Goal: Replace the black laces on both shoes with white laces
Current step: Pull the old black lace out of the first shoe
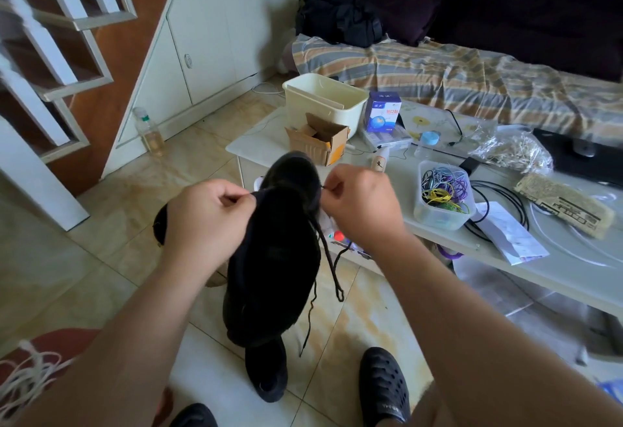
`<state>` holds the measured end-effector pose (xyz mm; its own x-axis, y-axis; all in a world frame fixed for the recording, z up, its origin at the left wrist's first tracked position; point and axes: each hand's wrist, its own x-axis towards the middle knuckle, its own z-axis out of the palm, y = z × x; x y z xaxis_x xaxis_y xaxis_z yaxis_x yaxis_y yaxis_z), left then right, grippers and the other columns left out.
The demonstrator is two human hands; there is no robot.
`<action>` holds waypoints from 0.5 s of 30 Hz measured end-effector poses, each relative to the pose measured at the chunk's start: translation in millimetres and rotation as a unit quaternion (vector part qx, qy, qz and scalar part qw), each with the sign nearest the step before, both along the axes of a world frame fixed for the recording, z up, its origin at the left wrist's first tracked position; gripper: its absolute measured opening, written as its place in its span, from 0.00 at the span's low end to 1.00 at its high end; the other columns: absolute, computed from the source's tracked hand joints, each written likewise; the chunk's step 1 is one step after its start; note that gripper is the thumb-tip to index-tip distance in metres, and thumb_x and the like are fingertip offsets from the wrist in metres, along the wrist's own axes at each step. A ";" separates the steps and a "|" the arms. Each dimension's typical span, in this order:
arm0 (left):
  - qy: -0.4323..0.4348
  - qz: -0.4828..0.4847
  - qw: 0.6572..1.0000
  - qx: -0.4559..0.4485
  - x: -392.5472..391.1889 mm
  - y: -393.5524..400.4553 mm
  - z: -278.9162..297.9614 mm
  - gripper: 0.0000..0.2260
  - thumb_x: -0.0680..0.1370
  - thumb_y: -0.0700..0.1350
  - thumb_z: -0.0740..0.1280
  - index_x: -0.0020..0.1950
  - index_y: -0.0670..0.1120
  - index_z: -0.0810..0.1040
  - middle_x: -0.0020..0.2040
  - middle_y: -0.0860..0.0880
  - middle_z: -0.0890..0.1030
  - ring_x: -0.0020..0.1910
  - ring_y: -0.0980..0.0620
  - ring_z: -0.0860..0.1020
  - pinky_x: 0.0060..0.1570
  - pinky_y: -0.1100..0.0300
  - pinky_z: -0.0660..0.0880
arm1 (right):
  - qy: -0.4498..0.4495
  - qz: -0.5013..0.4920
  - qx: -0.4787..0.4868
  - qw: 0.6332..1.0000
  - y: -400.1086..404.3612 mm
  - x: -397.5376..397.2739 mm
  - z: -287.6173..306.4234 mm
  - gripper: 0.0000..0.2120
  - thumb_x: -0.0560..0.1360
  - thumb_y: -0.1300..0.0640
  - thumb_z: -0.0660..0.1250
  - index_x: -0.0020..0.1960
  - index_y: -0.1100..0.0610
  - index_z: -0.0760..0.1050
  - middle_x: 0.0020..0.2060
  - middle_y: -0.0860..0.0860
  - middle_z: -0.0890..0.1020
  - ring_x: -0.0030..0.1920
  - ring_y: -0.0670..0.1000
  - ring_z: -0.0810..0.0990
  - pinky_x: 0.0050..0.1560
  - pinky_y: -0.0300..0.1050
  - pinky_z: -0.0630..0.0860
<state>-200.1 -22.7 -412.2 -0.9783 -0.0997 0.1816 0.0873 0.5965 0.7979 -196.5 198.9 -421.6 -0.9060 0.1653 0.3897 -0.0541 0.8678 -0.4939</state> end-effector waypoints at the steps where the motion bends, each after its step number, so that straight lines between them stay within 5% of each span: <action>1: -0.001 0.007 1.000 0.014 -1.7 -4.9 1.0 0.03 0.77 0.49 0.74 0.43 0.55 0.85 0.36 0.63 0.83 0.36 0.60 0.81 0.39 0.60 0.75 | -0.019 -0.023 -0.042 0.999 8.5 -0.1 2.0 0.02 0.74 0.55 0.72 0.45 0.53 0.83 0.37 0.48 0.84 0.40 0.51 0.82 0.42 0.48 0.80; 5: 0.003 0.014 0.999 0.044 -2.2 -10.8 -0.9 0.03 0.78 0.51 0.73 0.44 0.55 0.85 0.37 0.61 0.83 0.37 0.61 0.81 0.40 0.56 0.79 | -0.076 -0.049 -0.157 0.983 15.1 6.3 4.1 0.16 0.78 0.45 0.73 0.62 0.51 0.82 0.50 0.45 0.85 0.49 0.48 0.81 0.46 0.40 0.72; 9: 0.018 0.013 0.999 0.027 2.6 0.3 -5.3 0.03 0.80 0.49 0.72 0.47 0.55 0.83 0.36 0.56 0.82 0.36 0.60 0.80 0.37 0.62 0.73 | -0.125 0.019 -0.213 0.969 -11.0 15.9 8.7 0.15 0.77 0.38 0.70 0.47 0.49 0.83 0.40 0.44 0.84 0.42 0.43 0.81 0.38 0.39 0.75; 13: 0.070 0.007 0.997 0.035 15.0 20.5 -11.1 0.02 0.81 0.44 0.70 0.49 0.48 0.82 0.37 0.55 0.81 0.39 0.63 0.79 0.36 0.73 0.69 | -0.148 0.021 -0.084 0.985 -23.0 18.2 -2.0 0.07 0.78 0.47 0.68 0.52 0.48 0.82 0.45 0.46 0.84 0.48 0.49 0.81 0.47 0.45 0.79; 15: 0.088 0.001 0.995 0.054 19.3 25.9 -12.8 0.01 0.81 0.43 0.71 0.49 0.48 0.81 0.36 0.55 0.80 0.39 0.62 0.79 0.37 0.74 0.69 | -0.114 -0.024 -0.126 0.985 -16.1 14.1 -2.3 0.09 0.79 0.48 0.68 0.54 0.51 0.82 0.47 0.48 0.84 0.50 0.51 0.81 0.50 0.45 0.77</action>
<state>-180.8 3.2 -425.0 -0.9321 -0.1295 0.3383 0.2307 0.5079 0.8300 -182.4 182.7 -423.9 -0.9541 0.2752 0.1184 0.1209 0.7152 -0.6884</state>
